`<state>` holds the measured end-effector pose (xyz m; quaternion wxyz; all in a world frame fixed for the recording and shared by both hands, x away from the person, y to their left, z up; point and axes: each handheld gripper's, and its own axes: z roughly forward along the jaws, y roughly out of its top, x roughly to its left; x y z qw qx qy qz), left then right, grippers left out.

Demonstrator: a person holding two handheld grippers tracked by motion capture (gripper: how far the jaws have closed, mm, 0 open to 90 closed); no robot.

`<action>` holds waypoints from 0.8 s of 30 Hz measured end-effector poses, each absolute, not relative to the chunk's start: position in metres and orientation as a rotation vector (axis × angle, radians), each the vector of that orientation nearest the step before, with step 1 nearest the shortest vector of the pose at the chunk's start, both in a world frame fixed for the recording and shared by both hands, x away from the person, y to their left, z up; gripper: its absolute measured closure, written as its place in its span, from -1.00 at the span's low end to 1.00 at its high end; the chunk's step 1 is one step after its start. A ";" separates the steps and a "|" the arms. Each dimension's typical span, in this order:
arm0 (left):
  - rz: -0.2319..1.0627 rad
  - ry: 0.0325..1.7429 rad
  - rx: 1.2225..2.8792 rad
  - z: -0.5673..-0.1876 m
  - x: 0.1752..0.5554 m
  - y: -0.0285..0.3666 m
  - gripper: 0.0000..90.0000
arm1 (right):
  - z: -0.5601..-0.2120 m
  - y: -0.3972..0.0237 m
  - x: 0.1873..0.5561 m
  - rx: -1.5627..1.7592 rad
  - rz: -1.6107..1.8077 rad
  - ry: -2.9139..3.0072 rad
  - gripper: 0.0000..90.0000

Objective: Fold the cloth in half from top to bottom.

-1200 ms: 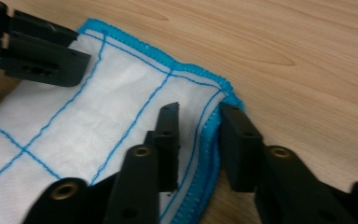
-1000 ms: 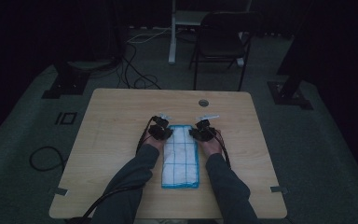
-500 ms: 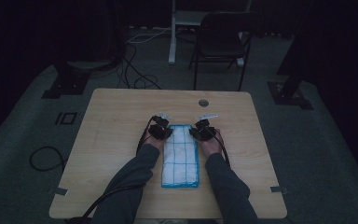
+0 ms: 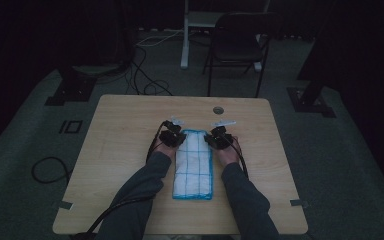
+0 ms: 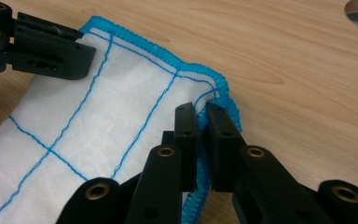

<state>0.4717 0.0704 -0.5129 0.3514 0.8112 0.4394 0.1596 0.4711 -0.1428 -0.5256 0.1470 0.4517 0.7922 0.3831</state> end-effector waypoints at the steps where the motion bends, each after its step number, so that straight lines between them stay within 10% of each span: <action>1: 0.414 1.134 2.097 -0.512 0.472 0.070 0.87 | -0.525 -0.143 0.471 1.298 1.104 2.278 0.88; 24: 0.438 1.094 2.022 -0.487 0.459 0.069 0.87 | -0.508 -0.154 0.459 1.246 1.180 2.222 0.88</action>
